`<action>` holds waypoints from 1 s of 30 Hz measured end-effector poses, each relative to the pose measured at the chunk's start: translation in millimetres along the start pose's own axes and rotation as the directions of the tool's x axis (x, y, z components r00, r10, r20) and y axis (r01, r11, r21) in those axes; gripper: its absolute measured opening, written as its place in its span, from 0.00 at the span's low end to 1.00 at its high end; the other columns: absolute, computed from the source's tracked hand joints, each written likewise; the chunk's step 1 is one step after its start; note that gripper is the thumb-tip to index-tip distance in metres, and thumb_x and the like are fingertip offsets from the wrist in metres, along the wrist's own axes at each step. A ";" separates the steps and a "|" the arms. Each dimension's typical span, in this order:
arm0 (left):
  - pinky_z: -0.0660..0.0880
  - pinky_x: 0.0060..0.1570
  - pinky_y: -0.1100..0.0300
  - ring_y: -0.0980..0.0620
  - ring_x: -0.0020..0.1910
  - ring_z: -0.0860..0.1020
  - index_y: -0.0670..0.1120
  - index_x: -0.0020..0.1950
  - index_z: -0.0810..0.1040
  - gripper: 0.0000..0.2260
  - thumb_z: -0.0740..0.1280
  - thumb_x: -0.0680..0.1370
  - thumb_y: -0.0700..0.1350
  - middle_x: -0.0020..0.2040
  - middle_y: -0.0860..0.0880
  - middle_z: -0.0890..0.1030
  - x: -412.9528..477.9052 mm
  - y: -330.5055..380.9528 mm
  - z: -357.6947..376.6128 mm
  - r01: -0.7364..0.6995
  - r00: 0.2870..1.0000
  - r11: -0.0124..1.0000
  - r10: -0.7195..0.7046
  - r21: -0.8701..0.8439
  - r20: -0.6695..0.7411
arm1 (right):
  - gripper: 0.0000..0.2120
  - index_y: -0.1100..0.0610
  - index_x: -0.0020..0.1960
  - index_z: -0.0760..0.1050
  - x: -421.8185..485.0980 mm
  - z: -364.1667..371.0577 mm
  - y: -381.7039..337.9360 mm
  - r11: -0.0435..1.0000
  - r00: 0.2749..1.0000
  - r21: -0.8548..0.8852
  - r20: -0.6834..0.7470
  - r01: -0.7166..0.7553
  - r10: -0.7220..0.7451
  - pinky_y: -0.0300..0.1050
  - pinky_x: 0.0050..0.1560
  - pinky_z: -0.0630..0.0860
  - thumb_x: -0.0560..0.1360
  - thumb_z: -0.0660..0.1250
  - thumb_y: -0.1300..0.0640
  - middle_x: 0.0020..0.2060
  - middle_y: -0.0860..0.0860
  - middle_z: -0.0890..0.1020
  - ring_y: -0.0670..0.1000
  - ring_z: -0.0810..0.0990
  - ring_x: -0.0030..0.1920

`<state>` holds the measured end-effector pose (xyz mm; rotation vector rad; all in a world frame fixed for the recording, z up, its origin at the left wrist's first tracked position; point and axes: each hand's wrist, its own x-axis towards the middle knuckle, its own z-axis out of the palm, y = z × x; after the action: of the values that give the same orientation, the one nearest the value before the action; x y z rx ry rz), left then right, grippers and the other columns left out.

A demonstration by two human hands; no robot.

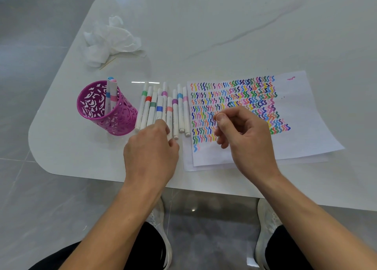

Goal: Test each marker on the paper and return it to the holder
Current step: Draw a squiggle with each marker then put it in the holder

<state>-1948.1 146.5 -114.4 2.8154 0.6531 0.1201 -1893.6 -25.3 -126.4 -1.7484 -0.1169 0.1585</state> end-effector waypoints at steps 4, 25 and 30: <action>0.66 0.37 0.65 0.54 0.35 0.76 0.49 0.51 0.79 0.07 0.72 0.75 0.48 0.36 0.55 0.79 4.2 -0.5 -7.5 0.025 0.996 0.993 -0.034 -0.120 -0.079 | 0.06 0.57 0.51 0.82 -0.1 0.9 -0.2 1.000 1.000 -0.013 0.000 -0.007 0.007 0.36 0.35 0.78 0.82 0.69 0.57 0.36 0.49 0.84 0.46 0.83 0.34; 0.81 0.41 0.64 0.57 0.37 0.83 0.51 0.46 0.81 0.08 0.78 0.71 0.46 0.38 0.56 0.83 -16.4 29.8 -2.4 -0.010 0.951 0.645 0.241 -0.764 0.191 | 0.11 0.55 0.55 0.83 7.7 -2.0 -0.6 0.995 0.998 0.092 0.054 -0.041 0.036 0.36 0.44 0.81 0.81 0.68 0.48 0.42 0.47 0.88 0.46 0.88 0.43; 0.83 0.43 0.56 0.56 0.39 0.84 0.51 0.49 0.82 0.05 0.75 0.75 0.48 0.40 0.55 0.85 -11.3 29.0 -2.8 -0.028 0.963 0.629 0.225 -0.777 0.148 | 0.06 0.51 0.51 0.81 6.2 -6.2 -3.5 0.999 0.996 -0.018 0.077 0.047 -0.045 0.42 0.42 0.81 0.83 0.67 0.51 0.38 0.49 0.85 0.50 0.85 0.40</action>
<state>-1946.4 117.0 -104.5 1.9749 0.2381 0.0676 -1886.4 -29.6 -122.2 -1.7586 -0.2151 0.1908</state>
